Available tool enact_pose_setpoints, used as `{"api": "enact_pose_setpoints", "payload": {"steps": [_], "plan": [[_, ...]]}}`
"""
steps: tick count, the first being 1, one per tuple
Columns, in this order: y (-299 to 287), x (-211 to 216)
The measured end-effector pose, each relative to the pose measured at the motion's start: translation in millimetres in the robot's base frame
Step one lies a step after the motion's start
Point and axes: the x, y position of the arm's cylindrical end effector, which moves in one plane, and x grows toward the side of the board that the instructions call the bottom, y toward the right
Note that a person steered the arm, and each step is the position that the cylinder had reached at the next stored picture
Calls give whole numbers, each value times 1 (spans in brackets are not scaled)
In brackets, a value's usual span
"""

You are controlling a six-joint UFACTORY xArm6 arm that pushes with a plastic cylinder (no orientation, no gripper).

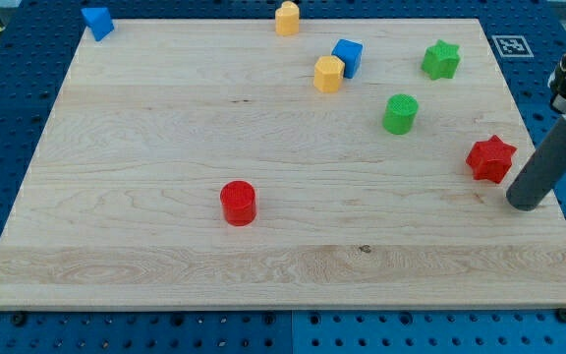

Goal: Move the red star to the right center of the board

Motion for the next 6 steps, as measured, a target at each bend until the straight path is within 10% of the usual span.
{"api": "enact_pose_setpoints", "payload": {"steps": [6], "plan": [[-35,22]]}}
